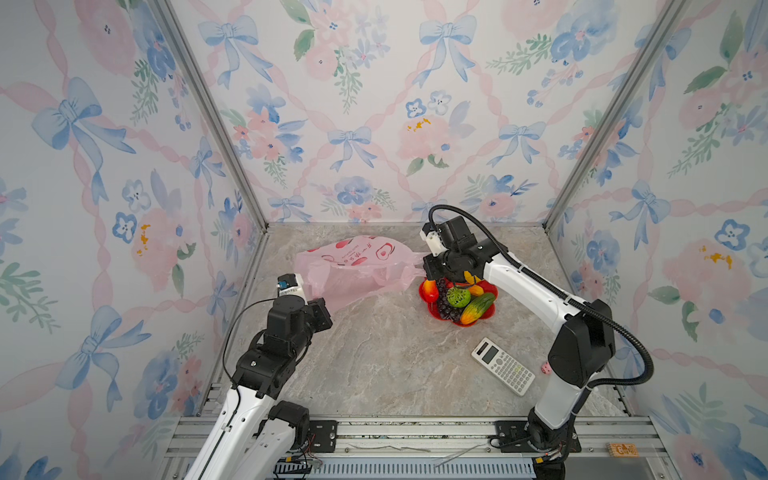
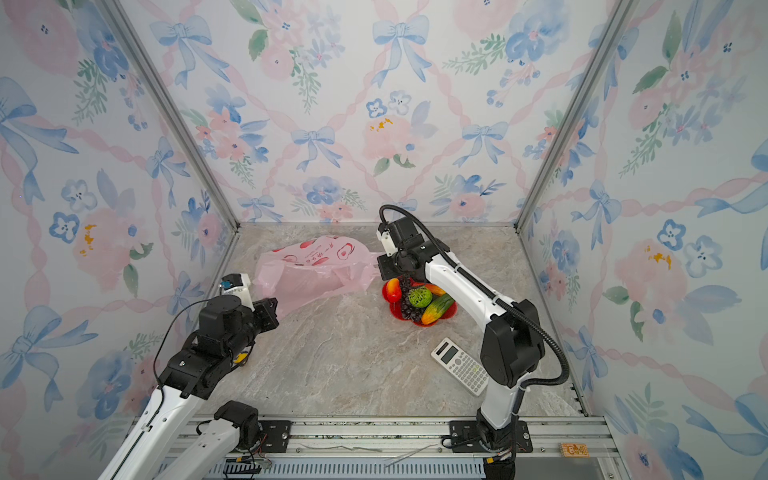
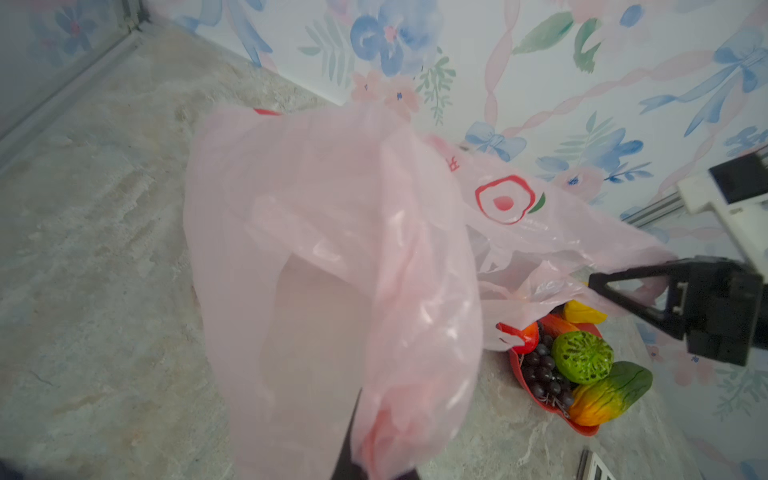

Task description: Place the fruits into the plastic bag

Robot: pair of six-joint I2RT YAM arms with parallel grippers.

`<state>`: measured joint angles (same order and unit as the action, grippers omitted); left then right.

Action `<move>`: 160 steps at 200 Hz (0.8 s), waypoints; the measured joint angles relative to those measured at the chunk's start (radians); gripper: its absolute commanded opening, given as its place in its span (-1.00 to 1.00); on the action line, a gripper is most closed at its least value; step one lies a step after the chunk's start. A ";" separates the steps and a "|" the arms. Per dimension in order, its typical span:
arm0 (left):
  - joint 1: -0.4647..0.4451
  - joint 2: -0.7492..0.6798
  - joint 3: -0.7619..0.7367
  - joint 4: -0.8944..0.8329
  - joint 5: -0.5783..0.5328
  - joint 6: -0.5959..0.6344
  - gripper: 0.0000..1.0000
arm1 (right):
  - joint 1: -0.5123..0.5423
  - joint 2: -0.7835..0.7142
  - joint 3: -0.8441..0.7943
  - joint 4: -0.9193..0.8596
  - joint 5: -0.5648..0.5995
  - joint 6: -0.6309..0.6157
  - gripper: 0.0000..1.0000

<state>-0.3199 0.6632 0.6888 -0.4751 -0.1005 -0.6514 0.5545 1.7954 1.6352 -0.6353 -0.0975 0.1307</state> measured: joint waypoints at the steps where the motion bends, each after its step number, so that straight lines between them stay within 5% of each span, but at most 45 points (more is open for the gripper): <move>1: -0.002 0.001 -0.003 0.000 0.000 -0.002 -1.00 | 0.000 0.000 0.001 0.000 0.000 0.000 -1.00; 85: -0.046 0.069 -0.038 0.040 0.004 -0.076 -1.00 | -0.014 0.132 0.200 -0.016 -0.012 0.002 -1.00; 98: -0.046 0.069 -0.033 0.040 0.004 -0.076 -0.49 | -0.014 0.135 0.230 -0.034 -0.016 0.008 -1.00; 117: -0.046 0.069 -0.017 0.040 0.004 -0.060 -0.04 | -0.007 0.126 0.256 -0.045 -0.019 0.013 -1.00; 160: 0.061 0.137 0.031 0.032 0.083 -0.035 0.46 | 0.032 0.097 0.270 -0.074 -0.020 0.021 -1.00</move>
<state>-0.2588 0.7998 0.7197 -0.4427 -0.0177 -0.6868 0.5861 1.8923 1.9057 -0.7094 -0.1173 0.1513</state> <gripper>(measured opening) 0.671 0.047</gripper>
